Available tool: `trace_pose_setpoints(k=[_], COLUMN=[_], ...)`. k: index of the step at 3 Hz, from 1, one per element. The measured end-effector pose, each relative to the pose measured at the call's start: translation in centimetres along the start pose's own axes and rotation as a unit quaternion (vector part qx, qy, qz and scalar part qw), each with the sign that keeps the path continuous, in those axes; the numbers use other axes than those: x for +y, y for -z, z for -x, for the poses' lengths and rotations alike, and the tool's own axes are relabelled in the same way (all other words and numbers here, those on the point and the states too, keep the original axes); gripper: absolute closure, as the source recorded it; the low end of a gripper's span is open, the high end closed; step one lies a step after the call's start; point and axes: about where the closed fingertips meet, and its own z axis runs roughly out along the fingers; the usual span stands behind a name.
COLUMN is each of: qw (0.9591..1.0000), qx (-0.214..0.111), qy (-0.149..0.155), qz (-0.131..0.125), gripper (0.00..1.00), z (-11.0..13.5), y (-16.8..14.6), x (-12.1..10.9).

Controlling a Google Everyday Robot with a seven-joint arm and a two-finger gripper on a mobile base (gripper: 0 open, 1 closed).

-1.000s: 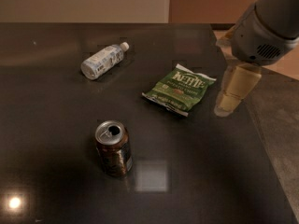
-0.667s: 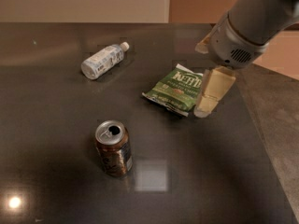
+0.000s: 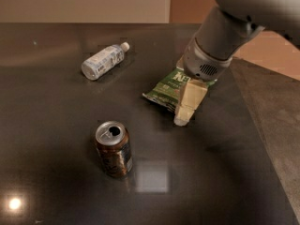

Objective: Move green jalapeno chip bag near blue plastic bottle

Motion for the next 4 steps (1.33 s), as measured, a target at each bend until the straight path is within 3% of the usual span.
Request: trace_pose_setpoints(k=[2,4], qw=[0.9988,0.9970], qx=[0.040,0.064], qy=[-0.005,-0.007], qz=[0.028,0.041], gripper=[0.00,0.41], z=[-0.6,-1.1], y=[-4.8,-6.5], x=[0.1,0.0])
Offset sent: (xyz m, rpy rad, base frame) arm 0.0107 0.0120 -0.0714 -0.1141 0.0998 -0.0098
